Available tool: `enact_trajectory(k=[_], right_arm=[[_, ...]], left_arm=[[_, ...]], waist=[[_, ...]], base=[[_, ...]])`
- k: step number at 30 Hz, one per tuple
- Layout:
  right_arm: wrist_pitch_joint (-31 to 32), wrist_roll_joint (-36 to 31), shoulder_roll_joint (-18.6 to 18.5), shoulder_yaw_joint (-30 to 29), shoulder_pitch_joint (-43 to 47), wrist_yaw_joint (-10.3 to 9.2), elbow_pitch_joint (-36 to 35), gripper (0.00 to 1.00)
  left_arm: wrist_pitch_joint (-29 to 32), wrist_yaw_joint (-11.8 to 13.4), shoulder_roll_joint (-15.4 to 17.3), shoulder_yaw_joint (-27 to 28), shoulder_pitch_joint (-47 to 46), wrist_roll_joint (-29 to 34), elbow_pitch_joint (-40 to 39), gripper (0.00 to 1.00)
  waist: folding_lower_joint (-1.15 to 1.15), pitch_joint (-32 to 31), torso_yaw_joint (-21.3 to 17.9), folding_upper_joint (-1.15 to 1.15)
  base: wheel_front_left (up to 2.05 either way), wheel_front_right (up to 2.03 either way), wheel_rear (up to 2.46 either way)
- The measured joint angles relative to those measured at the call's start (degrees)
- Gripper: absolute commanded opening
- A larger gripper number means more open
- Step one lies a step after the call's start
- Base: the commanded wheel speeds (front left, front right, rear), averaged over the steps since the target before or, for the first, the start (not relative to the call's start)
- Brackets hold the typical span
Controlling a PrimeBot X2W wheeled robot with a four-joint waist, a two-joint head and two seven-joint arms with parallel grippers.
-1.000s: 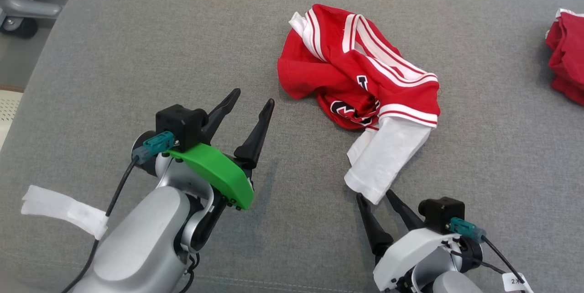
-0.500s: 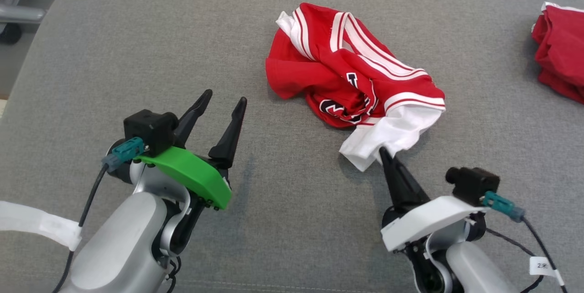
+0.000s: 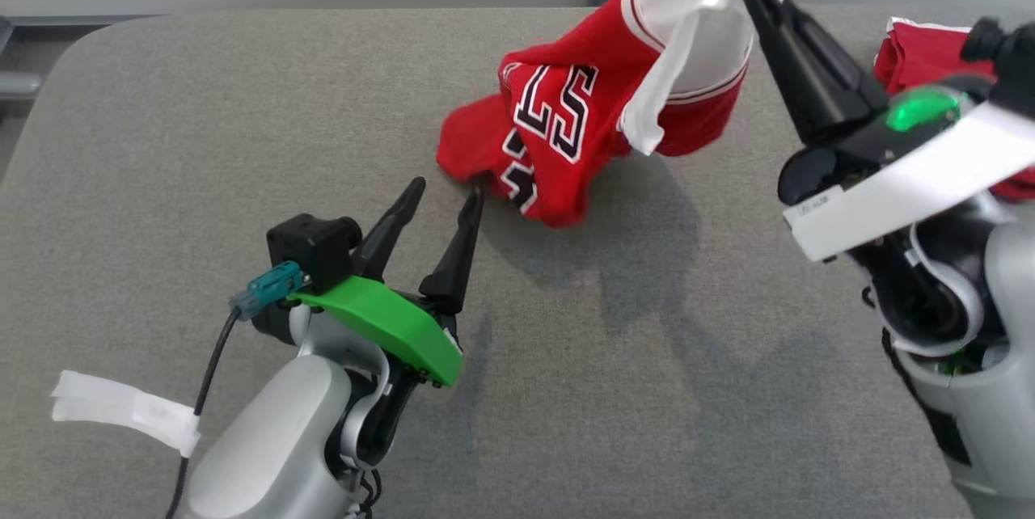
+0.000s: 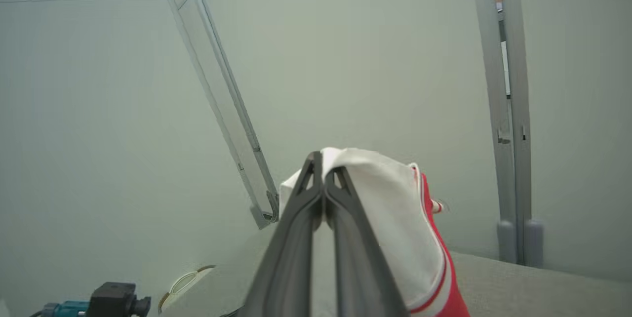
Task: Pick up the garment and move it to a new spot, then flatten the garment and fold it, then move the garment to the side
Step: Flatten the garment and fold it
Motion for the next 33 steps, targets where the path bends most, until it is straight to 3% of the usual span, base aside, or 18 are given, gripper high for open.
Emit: enact_trajectory(k=[7,13,19,23,26,29,33], right_arm=[[13.6,4.2,0.5,-0.4,-14.4,-1.65,-0.7,0.00],[22.4,4.9,1.0,-1.2,-23.0,-2.70,6.8,0.00],[26.6,4.5,0.0,-6.0,-26.6,-3.11,13.5,0.00],[30.0,3.9,-3.4,-8.1,-25.0,-3.15,17.2,0.00],[32.7,3.8,-4.0,-8.0,-18.6,-3.15,19.1,0.00],[33.9,3.9,-4.1,-9.2,-12.6,-3.15,20.9,0.00],[34.9,3.5,-4.0,-15.2,-2.3,-3.16,23.2,0.00]], left_arm=[[-1.3,-0.1,-4.1,-1.0,0.2,-1.1,1.5,1.00],[-2.5,-0.1,-5.0,-0.7,1.2,-1.7,3.3,1.00],[-2.8,-0.1,-4.9,0.0,1.8,-2.0,5.0,1.00],[-2.8,-0.1,-4.8,-0.1,1.9,-2.2,5.8,1.00],[-3.3,-0.1,-4.5,0.7,2.8,-2.7,5.8,1.00],[-3.3,-0.1,-4.1,0.5,3.7,-3.0,5.7,1.00],[-2.6,-1.1,-3.2,-1.2,5.4,-3.4,5.8,1.00]], waist=[[0.00,-1.3,3.3,0.00],[0.00,-2.2,7.6,0.00],[0.00,-3.1,12.2,0.00],[0.00,-3.9,15.2,0.00],[0.00,-4.7,16.8,0.00],[0.00,-5.4,17.2,0.00],[0.00,-6.0,16.6,0.00]], base=[[0.00,0.00,0.00],[0.00,0.00,0.00],[0.00,0.00,0.00],[0.00,0.00,0.00],[0.00,0.00,0.00],[0.00,0.00,0.00],[0.00,0.00,0.00]])
